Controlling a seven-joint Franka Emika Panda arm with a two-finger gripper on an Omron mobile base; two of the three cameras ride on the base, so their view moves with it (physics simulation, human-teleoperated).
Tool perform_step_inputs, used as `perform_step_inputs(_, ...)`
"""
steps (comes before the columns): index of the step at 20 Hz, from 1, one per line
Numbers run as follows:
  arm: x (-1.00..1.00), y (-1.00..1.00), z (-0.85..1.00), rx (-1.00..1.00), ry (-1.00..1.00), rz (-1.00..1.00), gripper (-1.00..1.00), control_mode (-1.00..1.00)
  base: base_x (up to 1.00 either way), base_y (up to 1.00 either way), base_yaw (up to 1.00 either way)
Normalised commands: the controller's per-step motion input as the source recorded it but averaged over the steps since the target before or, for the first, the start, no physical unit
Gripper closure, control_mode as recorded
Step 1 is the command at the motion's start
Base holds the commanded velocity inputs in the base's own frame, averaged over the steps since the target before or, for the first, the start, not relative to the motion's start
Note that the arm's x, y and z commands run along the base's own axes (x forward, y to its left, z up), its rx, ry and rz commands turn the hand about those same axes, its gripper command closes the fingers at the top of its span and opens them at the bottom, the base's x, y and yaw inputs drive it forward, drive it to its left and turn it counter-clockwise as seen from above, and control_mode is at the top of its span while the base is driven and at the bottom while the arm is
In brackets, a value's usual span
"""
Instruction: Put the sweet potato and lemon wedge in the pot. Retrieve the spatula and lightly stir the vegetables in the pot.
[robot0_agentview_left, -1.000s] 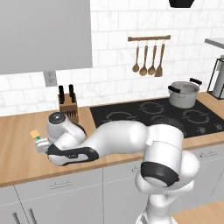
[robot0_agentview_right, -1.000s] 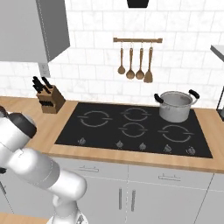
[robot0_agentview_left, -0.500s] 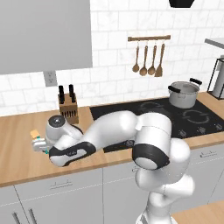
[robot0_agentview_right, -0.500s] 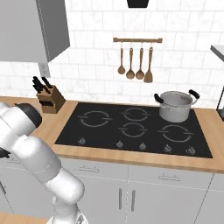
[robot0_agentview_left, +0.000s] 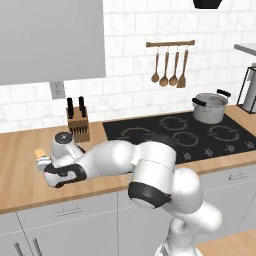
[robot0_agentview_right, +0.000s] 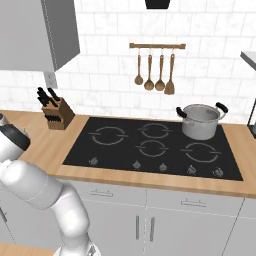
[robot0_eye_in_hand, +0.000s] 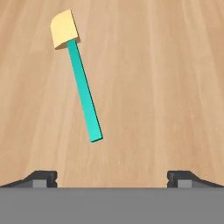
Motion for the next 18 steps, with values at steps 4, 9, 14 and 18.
perform_step_inputs(4,0.28,0.39,-0.13,-0.06,0.04,0.00,-1.00,-1.00,0.00,0.00,0.00)
perform_step_inputs(9,0.03,0.29,-0.23,-0.11,0.02,0.00,-1.00,-1.00,0.00,0.00,0.00)
perform_step_inputs(14,0.07,0.31,-0.18,-0.10,0.00,0.00,-1.00,-1.00,0.00,0.00,0.00)
perform_step_inputs(18,0.22,0.16,-0.11,-0.06,0.00,0.00,-1.00,-1.00,0.00,0.00,0.00)
